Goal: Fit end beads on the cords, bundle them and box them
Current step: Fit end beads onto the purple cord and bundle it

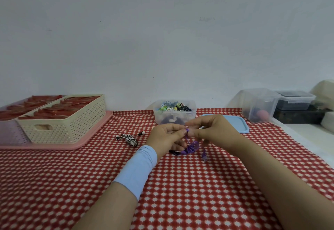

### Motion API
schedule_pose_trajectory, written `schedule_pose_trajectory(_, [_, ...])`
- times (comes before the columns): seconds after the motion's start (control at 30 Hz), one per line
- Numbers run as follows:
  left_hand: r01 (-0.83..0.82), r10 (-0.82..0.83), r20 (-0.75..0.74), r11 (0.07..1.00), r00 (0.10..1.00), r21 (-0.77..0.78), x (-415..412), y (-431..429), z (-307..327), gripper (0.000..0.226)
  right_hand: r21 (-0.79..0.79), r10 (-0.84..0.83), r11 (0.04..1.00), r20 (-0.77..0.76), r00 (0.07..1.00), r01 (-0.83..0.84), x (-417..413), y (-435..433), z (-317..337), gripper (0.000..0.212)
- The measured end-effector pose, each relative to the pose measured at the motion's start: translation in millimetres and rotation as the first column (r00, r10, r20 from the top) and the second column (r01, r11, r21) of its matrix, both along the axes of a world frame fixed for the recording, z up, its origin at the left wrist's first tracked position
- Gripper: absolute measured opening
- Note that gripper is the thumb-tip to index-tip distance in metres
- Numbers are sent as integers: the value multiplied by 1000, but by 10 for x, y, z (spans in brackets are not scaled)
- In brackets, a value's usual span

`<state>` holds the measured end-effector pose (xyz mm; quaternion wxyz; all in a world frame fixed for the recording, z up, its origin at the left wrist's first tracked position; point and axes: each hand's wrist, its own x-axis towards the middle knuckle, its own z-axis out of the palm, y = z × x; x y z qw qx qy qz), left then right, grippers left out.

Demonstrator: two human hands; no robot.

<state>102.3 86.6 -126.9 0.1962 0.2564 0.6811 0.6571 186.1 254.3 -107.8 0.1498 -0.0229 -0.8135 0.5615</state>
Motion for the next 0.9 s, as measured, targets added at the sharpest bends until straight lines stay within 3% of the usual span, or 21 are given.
schedule_pose_trajectory(0.1, [32,-32,-7,999,999,32,-10,-25,15,14,-204,69,978,62,996,-55,26,20,24,19])
schedule_pose_trajectory(0.2, [58,-57,-20,998,998,25,-6,-36,21,15,-250,105,965,97,990,-78,26,43,9,29])
schedule_pose_trajectory(0.33, [78,-77,-33,996,996,36,14,-33,29,15,-271,124,959,151,981,-80,8,62,-15,38])
schedule_pose_trajectory(0.57, [124,-123,-17,991,992,53,4,-63,47,15,-323,175,939,165,971,-115,-18,76,-39,35])
schedule_pose_trajectory(0.8, [122,-122,-59,993,991,3,24,-85,88,14,-272,162,956,165,973,-112,-26,66,-37,28])
schedule_pose_trajectory(0.9, [62,-71,-149,996,986,-60,-15,-81,79,13,-208,111,975,154,982,-77,-33,73,-48,30])
